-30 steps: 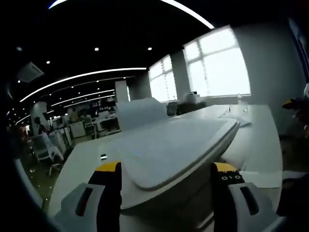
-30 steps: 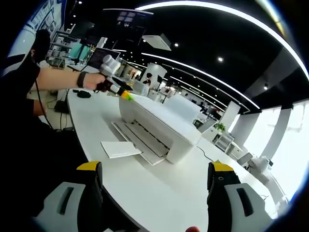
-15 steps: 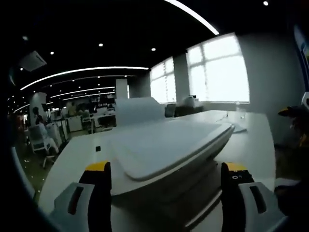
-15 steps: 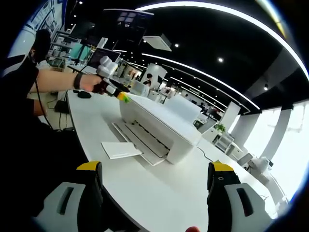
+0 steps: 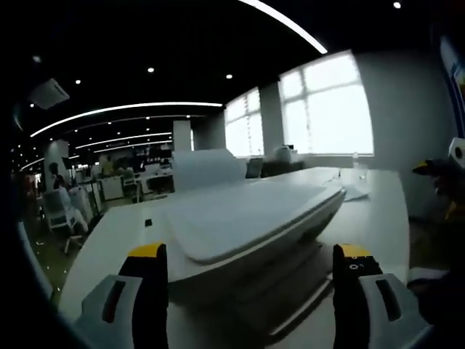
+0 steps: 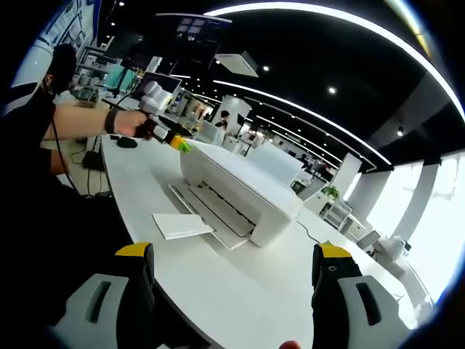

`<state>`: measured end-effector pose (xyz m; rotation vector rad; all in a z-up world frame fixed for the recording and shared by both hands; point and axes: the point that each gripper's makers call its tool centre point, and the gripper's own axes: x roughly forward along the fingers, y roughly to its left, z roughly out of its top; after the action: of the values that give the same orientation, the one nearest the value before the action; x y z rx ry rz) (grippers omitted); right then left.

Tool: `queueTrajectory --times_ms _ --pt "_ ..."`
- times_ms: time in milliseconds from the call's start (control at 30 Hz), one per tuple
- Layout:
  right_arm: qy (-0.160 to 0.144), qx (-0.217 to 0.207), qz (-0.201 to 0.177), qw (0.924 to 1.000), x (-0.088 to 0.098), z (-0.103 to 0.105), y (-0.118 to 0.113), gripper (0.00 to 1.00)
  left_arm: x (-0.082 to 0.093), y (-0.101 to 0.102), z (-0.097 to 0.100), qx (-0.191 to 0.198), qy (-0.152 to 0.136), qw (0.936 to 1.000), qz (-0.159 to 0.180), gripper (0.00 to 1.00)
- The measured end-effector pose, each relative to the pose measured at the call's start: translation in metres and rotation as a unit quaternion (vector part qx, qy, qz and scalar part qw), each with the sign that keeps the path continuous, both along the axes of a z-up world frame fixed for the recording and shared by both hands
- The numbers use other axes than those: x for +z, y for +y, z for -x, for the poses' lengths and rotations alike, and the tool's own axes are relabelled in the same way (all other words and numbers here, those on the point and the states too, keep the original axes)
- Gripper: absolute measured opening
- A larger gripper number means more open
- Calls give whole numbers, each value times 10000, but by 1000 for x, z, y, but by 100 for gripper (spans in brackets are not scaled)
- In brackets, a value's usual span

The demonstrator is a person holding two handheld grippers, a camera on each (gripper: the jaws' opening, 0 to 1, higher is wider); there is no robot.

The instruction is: Remove the paper from the printer output slot and place it on top of the printer

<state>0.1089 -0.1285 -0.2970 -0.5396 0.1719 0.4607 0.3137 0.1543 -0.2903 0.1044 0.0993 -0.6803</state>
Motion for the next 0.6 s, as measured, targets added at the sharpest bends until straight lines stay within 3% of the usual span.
queueTrajectory --times_ms 600 --pt "-5 45 -35 10000 -1 -1 3 85 -1 7 17 4 -130 9999 -73 97"
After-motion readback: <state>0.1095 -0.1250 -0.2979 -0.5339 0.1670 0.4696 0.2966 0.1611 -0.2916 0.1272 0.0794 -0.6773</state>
